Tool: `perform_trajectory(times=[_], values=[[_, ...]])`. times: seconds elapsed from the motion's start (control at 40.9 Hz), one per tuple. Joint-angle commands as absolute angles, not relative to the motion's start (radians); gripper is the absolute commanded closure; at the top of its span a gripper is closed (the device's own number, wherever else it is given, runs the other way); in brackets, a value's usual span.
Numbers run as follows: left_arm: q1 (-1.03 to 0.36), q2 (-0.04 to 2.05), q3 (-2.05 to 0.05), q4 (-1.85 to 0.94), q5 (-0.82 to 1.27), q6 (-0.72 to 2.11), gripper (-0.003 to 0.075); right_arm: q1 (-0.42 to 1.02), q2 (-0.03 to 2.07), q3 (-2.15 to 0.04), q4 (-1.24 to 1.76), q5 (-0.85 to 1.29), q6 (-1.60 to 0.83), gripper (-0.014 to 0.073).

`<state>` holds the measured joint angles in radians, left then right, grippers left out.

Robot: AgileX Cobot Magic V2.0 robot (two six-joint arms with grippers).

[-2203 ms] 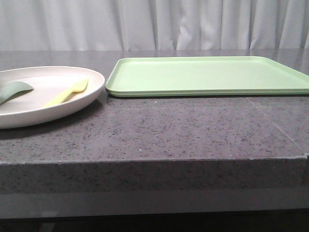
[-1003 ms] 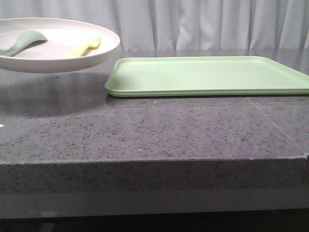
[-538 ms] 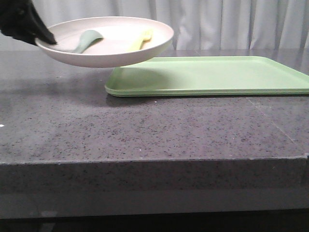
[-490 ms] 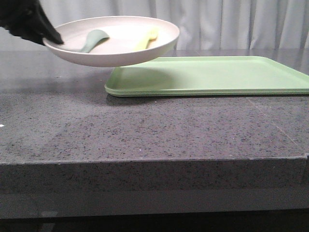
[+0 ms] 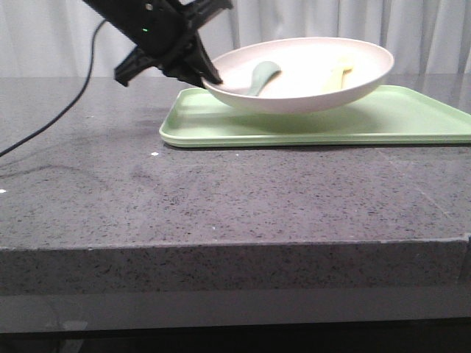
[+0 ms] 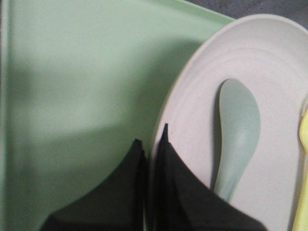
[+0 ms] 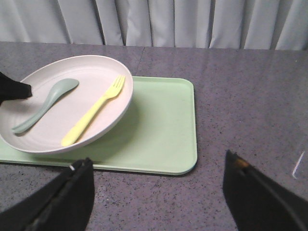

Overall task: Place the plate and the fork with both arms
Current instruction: 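Lift the plate with the left gripper and carry it onto the tray, then lower the plate onto the tray, open the left gripper, withdraw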

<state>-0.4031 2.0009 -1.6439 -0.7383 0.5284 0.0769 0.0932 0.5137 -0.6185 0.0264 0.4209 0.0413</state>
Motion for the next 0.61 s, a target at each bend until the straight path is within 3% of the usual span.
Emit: perform_trajectory(times=[0.0,0.587], values=[[-0.42,1.979,-1.728,-0.789,0.48,0.034,0.0738,0.097,0.525,-0.654,0.026,0.344,0.036,0.0015],[-0.43,2.012,-1.752,-0.724,0.468,-0.007,0.0731,0.097,0.525,-0.654,0.026,0.341,0.036,0.0015]])
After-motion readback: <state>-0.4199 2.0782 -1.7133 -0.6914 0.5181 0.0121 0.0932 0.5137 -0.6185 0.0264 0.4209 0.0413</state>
